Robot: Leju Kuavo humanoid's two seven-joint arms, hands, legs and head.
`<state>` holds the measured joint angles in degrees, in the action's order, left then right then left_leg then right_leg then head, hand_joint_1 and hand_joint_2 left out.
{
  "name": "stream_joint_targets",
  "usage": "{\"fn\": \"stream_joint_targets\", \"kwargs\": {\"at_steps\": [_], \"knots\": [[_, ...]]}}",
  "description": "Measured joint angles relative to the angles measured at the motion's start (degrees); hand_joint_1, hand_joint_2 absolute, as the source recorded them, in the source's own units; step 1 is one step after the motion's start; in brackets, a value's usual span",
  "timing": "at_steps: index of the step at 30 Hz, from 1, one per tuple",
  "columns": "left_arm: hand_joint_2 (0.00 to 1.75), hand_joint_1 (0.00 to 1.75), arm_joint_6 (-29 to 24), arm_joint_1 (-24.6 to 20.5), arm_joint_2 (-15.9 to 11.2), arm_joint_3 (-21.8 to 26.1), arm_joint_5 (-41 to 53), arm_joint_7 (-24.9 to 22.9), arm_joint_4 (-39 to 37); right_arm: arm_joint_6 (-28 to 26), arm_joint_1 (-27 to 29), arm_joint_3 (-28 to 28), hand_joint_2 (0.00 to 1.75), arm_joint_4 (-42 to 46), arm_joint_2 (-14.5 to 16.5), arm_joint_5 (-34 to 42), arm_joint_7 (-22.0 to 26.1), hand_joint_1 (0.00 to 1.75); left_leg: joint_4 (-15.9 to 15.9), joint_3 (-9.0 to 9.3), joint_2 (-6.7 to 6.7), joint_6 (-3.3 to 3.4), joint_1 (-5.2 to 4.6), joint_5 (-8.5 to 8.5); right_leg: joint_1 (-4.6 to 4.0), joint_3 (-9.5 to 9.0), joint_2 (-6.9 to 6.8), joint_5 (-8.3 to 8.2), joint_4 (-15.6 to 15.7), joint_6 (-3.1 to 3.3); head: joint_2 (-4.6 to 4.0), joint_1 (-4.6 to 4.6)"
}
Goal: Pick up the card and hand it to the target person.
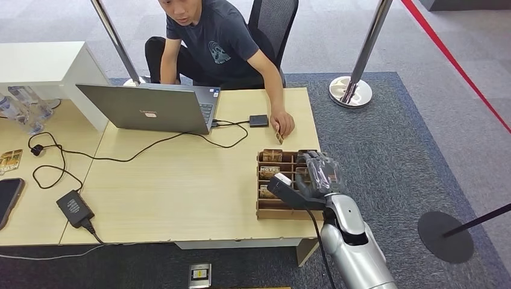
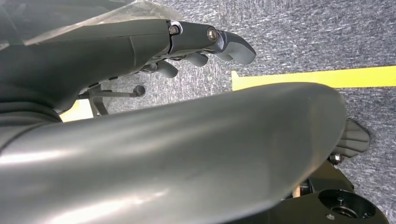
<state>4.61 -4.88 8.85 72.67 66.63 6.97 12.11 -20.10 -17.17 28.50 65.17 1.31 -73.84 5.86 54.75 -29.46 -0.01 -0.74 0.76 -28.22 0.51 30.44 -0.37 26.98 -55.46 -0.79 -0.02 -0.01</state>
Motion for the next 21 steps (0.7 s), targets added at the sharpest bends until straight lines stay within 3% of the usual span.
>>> {"fn": "stream_joint_targets", "kwargs": {"at_steps": [12,21], "knots": [[0.00,0.00,0.01,0.02,0.00,0.00,0.21,0.22,0.00,0.32,4.84,-1.79,1.75,5.63,-1.01,-2.43,-0.90,0.82,0.00,0.00,0.00,0.00,0.00,0.00,0.00,0.00,0.00,0.00,0.00,0.00,0.01,0.01],[0.00,0.00,0.02,0.00,0.00,-0.01,0.54,0.30,0.00,0.58,5.95,-2.42,1.75,6.75,-1.50,-2.64,-0.90,1.25,0.00,0.00,0.00,0.00,0.00,0.00,0.00,0.00,0.00,0.00,0.00,0.00,0.00,0.00]]}}
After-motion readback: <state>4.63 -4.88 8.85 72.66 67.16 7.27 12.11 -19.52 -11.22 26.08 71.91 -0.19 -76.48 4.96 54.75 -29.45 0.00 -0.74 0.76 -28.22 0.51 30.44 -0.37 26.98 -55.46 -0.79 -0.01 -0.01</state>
